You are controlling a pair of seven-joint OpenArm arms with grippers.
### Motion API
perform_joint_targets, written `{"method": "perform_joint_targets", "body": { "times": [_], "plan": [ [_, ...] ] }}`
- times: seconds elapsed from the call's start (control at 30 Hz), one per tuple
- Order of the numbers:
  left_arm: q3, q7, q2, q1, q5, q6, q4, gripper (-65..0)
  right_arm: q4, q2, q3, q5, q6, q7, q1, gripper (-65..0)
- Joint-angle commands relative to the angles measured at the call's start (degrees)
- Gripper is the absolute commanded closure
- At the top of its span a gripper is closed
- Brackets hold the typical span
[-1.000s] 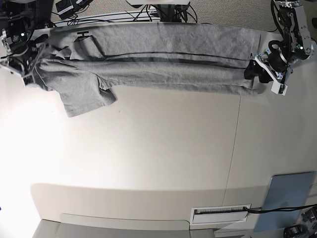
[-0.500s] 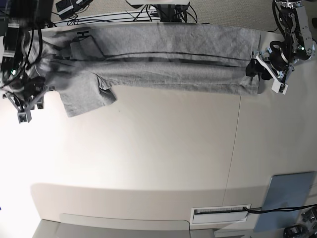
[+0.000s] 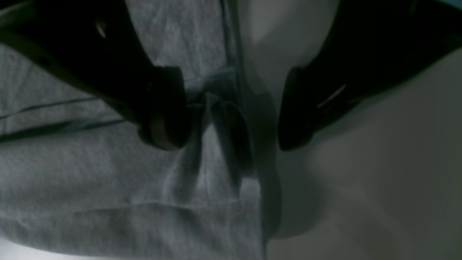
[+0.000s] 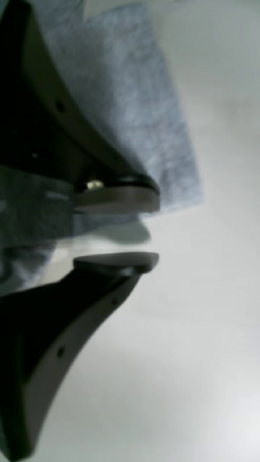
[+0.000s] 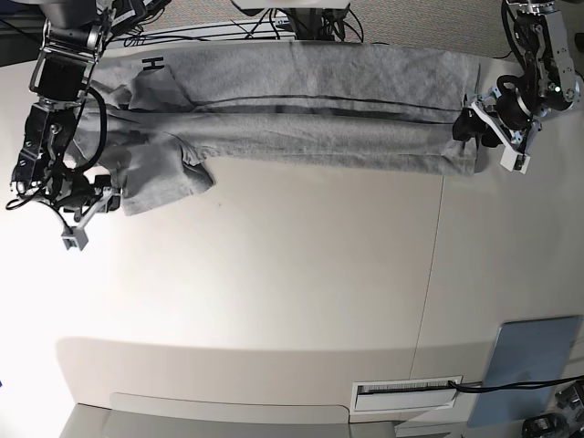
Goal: Fold the T-shirt properly
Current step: 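Grasp the shirt end near the right gripper and fold it inward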
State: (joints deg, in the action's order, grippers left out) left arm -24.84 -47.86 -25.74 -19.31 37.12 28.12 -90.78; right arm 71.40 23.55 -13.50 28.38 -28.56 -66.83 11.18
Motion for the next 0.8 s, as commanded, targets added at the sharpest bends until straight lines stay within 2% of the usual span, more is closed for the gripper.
{"method": "perform_joint_targets", "body": {
  "times": [0.0,0.13,0.27,0.3,0.43,0.57,0.77],
  "plan": [
    [-0.48,0.68,-1.07,0.26,0.63,0.00,-0.90,-40.1,0.26,1.05,0.90,-0.50,-0.37,0.57,1.33,-18.9],
    [-0.48,0.70,-1.07,0.26,0.63,0.00,-0.90,-40.1,-0.26,1.05,6.86,-4.39,-0.24,0.61,1.20,-17.1],
    [-0.48,0.68,-1.07,0.26,0.63,0.00,-0.90,-40.1,-0.17,1.05,10.14,-4.39,-0.11,1.60,1.25,-2.0],
    [-0.48,0.68,-1.07,0.26,0.63,-0.02,-0.90,-40.1,-0.04,1.07,10.12,-4.42,-0.11,2.16,1.22,0.0],
    [-0.48,0.68,-1.07,0.26,0.63,0.00,-0.90,-40.1,5.27,1.92,9.97,-4.44,0.24,2.03,1.20,0.0],
    [-0.48,0.70,-1.07,0.24,0.63,0.00,-0.90,-40.1,15.65,3.26,9.97,-4.42,2.01,-1.05,-0.22,0.0],
    [-0.48,0.68,-1.07,0.24,0.61,0.00,-0.90,-40.1,36.15,4.24,9.94,-4.44,4.11,-1.14,-11.91,0.0]
  ]
}}
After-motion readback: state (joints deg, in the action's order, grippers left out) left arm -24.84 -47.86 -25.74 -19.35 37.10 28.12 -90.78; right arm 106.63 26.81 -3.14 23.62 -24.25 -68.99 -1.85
